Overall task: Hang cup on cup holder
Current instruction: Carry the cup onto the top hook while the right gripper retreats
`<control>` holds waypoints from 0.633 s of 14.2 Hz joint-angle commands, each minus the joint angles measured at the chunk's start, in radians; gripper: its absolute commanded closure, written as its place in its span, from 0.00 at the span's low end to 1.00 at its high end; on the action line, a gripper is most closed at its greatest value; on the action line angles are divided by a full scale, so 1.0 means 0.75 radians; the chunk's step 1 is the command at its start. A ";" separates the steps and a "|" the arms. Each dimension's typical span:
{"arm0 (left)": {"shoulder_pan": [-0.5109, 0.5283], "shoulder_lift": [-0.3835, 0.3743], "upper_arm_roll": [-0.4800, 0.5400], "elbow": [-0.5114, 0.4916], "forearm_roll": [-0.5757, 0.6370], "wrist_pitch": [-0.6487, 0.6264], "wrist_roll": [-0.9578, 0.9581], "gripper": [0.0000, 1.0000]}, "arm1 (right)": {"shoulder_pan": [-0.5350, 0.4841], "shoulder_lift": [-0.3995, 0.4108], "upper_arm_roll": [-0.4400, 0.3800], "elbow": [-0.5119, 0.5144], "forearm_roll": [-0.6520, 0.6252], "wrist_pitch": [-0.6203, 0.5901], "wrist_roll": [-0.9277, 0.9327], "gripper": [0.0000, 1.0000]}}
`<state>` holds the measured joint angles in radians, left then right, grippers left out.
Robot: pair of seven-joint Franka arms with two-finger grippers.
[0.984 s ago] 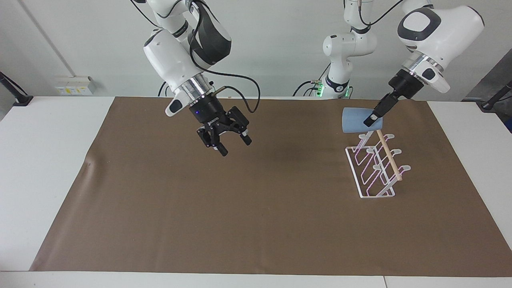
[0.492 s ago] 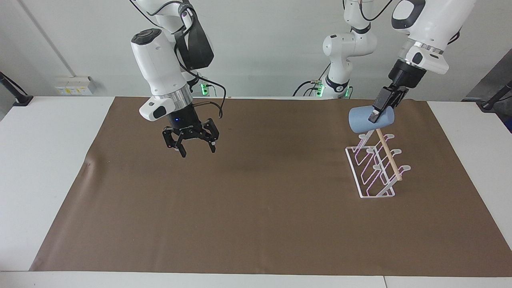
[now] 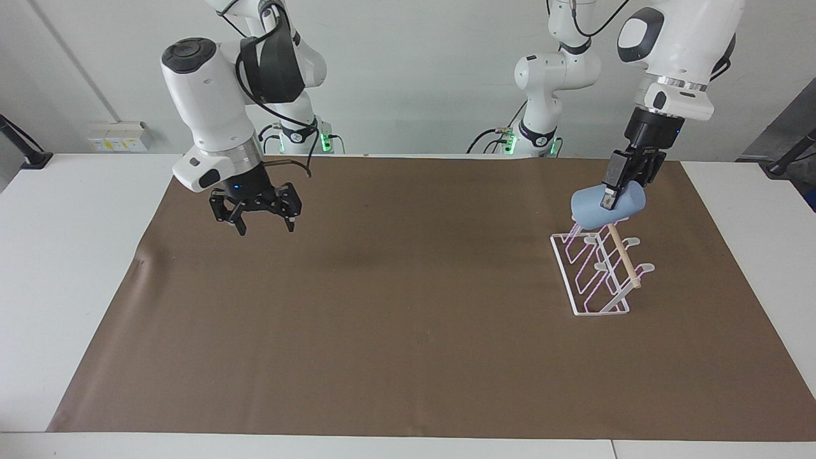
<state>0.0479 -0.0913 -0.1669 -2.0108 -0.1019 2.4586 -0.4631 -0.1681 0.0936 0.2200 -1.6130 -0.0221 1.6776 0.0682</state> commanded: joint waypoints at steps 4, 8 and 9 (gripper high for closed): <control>0.006 0.118 0.002 0.010 0.180 0.129 0.020 1.00 | 0.011 -0.020 -0.091 0.087 -0.020 -0.242 0.001 0.00; 0.008 0.167 0.004 0.006 0.218 0.199 0.018 1.00 | 0.064 -0.031 -0.160 0.075 -0.015 -0.275 0.056 0.00; 0.008 0.167 0.004 0.002 0.218 0.203 0.018 1.00 | 0.065 -0.043 -0.164 0.062 -0.013 -0.275 0.054 0.00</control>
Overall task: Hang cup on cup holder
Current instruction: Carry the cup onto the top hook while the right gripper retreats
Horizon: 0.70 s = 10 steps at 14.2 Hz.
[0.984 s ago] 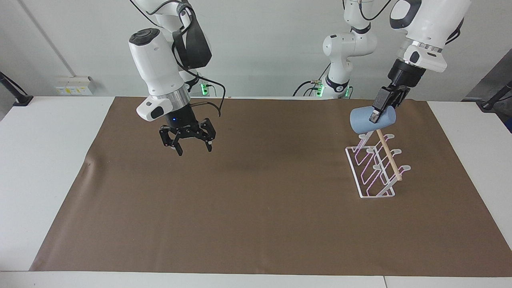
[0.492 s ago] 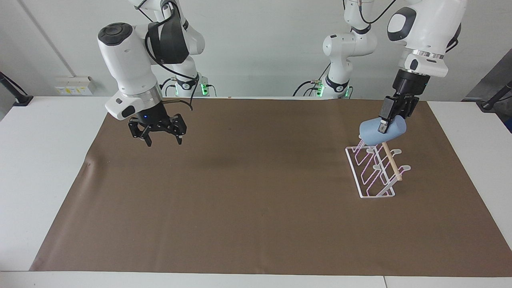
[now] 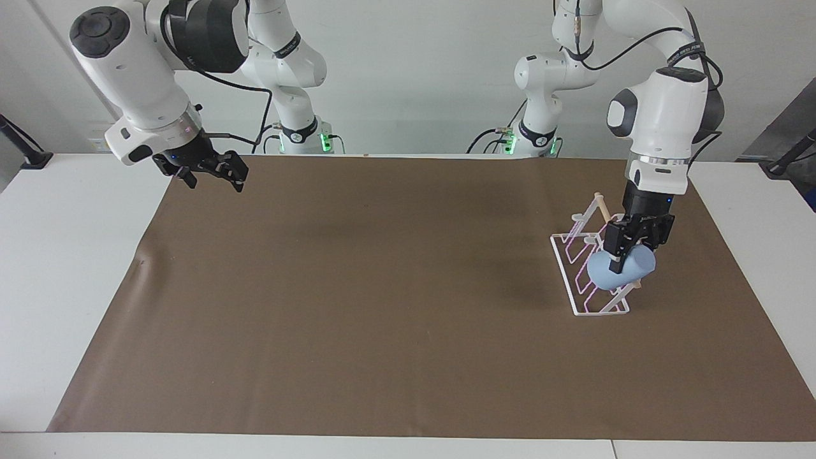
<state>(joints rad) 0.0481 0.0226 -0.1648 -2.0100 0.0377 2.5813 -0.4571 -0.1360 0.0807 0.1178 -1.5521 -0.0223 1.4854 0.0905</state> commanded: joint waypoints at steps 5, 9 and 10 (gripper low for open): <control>0.013 0.013 0.003 -0.065 0.093 0.096 0.010 1.00 | 0.010 -0.073 -0.047 -0.072 0.005 -0.007 0.014 0.00; 0.018 0.003 0.003 -0.128 0.093 0.146 0.008 1.00 | 0.007 -0.073 -0.049 -0.068 0.005 -0.003 0.016 0.00; 0.018 -0.001 0.003 -0.142 0.093 0.160 0.008 1.00 | 0.010 -0.073 -0.051 -0.064 0.005 0.001 0.016 0.00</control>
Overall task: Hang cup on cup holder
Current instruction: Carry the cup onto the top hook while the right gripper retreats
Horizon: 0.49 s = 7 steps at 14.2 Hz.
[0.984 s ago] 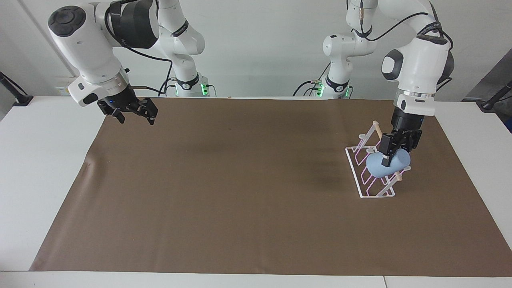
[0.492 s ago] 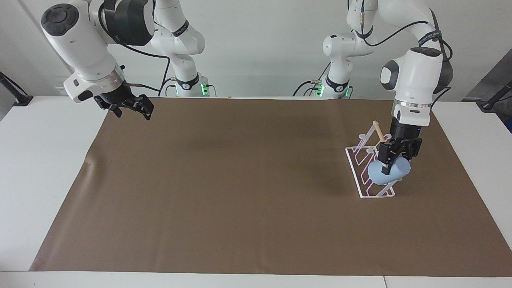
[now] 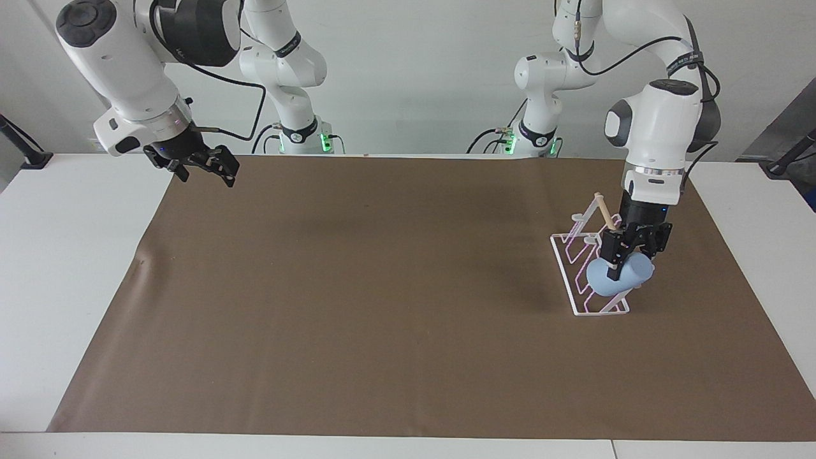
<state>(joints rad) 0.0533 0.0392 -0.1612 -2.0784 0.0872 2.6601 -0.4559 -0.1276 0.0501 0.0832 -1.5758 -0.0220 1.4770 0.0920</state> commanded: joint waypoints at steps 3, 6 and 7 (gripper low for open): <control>0.011 -0.028 -0.004 -0.070 0.027 0.067 0.007 1.00 | 0.013 -0.028 -0.049 -0.030 0.005 0.057 0.010 0.00; 0.011 -0.028 -0.004 -0.070 0.027 0.065 0.007 1.00 | 0.011 -0.026 -0.064 -0.024 0.005 0.062 0.006 0.00; 0.011 -0.028 -0.004 -0.070 0.027 0.065 0.007 0.98 | 0.011 -0.026 -0.074 -0.024 0.003 0.062 -0.006 0.00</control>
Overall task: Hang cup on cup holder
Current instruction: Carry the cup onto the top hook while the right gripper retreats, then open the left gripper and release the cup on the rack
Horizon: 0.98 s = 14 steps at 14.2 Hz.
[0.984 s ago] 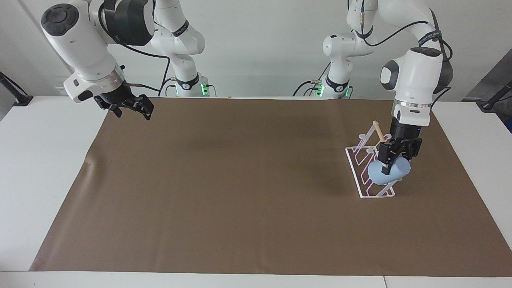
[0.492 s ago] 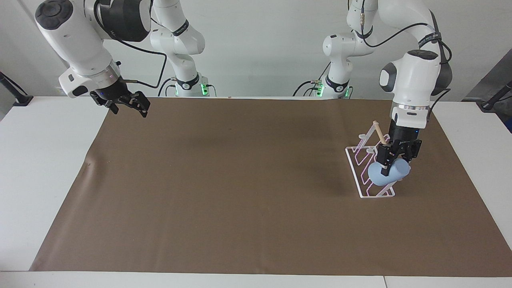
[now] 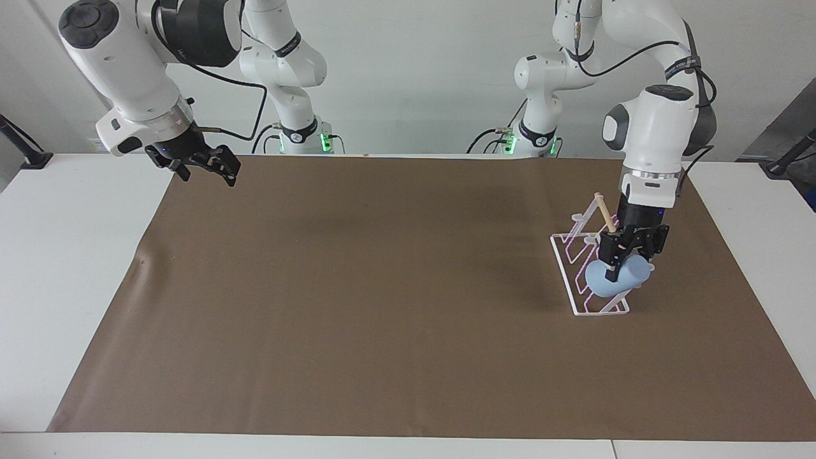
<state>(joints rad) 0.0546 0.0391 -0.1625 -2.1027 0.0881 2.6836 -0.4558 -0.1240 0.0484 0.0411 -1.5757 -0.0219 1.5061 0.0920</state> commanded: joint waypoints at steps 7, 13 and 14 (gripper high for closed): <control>0.001 -0.034 -0.006 0.065 0.024 -0.101 0.019 0.00 | -0.004 -0.026 -0.022 -0.022 0.005 0.064 -0.147 0.00; 0.005 -0.058 -0.006 0.179 0.005 -0.272 0.025 0.00 | -0.011 -0.024 -0.022 -0.024 0.005 0.123 -0.178 0.00; 0.003 -0.046 -0.006 0.248 -0.035 -0.364 0.027 0.00 | -0.008 -0.026 -0.022 -0.024 0.005 0.125 -0.178 0.00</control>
<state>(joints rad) 0.0551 0.0020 -0.1677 -1.9867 0.0827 2.5110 -0.4490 -0.1249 0.0463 0.0256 -1.5744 -0.0219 1.5782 -0.0089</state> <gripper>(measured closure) 0.000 0.000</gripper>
